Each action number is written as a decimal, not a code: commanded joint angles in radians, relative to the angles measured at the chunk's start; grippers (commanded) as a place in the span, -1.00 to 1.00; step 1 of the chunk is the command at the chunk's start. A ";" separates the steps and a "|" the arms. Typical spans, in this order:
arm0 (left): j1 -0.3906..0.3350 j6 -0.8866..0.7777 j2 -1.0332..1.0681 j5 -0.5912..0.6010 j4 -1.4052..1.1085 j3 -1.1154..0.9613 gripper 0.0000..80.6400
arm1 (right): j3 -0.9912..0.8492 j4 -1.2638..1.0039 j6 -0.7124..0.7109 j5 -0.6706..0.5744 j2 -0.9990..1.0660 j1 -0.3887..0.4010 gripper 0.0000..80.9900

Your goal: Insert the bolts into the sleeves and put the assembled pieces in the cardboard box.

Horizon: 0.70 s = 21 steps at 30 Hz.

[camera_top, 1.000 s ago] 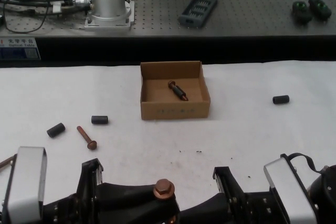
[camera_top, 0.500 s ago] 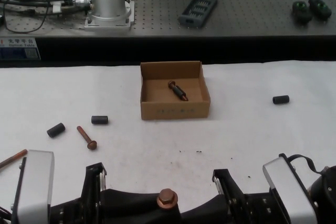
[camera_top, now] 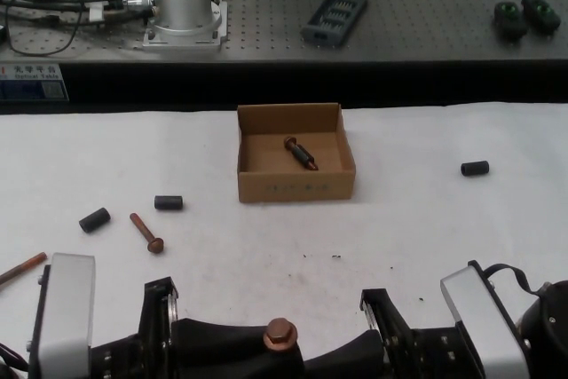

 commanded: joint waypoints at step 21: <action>0.004 -0.116 0.005 -0.005 -0.109 0.001 0.09 | -0.006 -0.045 0.014 0.003 -0.010 -0.003 -0.84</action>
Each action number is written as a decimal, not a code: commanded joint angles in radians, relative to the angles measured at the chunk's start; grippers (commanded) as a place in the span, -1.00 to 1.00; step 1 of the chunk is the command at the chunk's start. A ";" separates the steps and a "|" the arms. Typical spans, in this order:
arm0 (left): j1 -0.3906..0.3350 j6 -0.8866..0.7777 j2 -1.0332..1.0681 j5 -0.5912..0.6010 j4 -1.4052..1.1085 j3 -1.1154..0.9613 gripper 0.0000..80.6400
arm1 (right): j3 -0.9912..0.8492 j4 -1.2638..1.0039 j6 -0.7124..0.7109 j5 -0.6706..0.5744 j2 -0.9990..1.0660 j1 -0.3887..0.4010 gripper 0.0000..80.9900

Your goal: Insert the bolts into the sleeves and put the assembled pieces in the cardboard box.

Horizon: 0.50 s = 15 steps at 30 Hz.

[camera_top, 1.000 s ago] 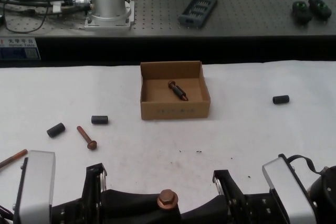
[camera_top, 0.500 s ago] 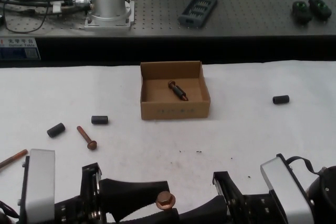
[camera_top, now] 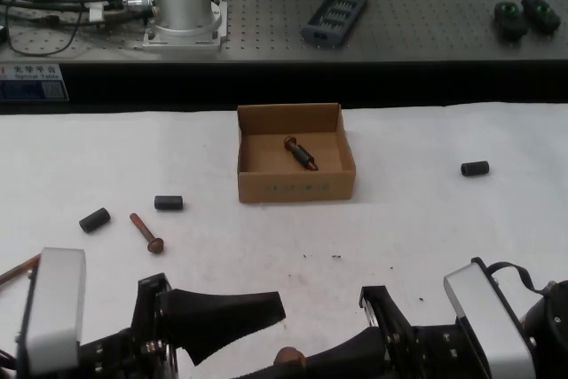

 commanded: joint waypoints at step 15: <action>0.051 0.016 -0.027 -0.176 -0.130 0.061 -0.34 | -0.004 -0.024 0.002 0.027 -0.012 -0.006 -0.84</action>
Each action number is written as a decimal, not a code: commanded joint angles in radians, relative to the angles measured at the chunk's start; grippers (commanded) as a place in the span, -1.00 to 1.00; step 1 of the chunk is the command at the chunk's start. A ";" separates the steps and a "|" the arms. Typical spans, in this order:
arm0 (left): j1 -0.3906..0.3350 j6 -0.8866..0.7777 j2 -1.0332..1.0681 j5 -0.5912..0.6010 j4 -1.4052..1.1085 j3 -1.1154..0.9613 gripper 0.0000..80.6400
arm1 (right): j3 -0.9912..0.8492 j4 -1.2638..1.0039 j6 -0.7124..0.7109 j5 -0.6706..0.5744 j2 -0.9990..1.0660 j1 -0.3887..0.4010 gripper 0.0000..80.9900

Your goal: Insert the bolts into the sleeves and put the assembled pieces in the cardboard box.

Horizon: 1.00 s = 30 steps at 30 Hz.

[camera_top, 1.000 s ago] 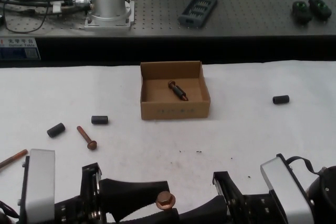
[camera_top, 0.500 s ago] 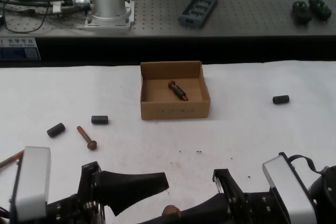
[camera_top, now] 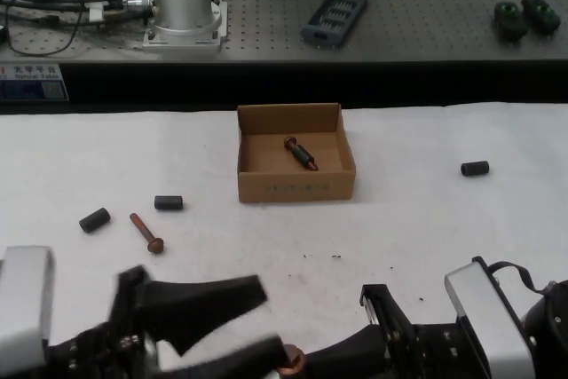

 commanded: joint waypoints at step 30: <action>0.068 0.169 -0.454 -0.656 1.112 -0.128 -0.98 | 0.004 0.583 0.003 0.448 -0.446 -0.006 -0.84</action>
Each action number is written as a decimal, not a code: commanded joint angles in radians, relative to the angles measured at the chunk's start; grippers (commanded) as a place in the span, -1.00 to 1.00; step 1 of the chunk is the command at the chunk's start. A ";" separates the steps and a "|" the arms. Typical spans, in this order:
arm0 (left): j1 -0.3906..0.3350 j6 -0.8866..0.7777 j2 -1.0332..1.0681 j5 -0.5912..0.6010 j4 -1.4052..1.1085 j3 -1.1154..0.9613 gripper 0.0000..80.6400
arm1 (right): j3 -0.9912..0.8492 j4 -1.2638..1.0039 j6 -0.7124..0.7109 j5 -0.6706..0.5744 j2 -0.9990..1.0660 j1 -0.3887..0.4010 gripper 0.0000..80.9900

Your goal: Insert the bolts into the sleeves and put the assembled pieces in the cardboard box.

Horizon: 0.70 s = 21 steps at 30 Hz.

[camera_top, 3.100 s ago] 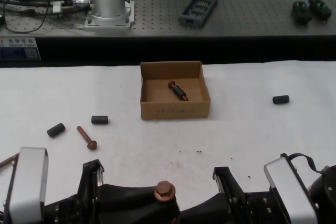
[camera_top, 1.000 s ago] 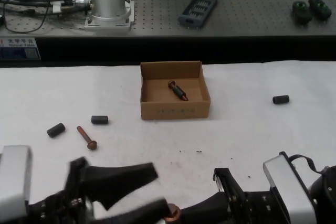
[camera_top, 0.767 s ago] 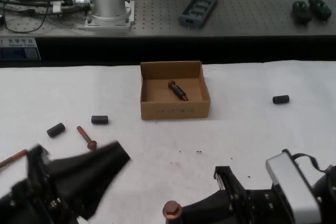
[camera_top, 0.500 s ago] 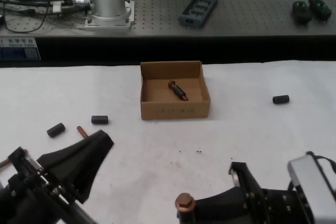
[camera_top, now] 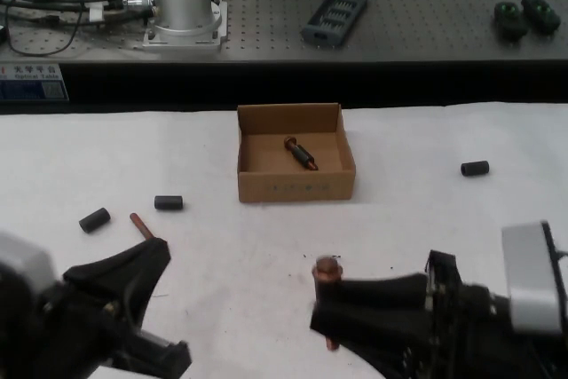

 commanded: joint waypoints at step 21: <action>0.003 0.004 -0.039 -0.005 0.170 -0.075 -0.98 | -0.635 1.186 -0.157 0.320 -0.124 -0.126 -0.84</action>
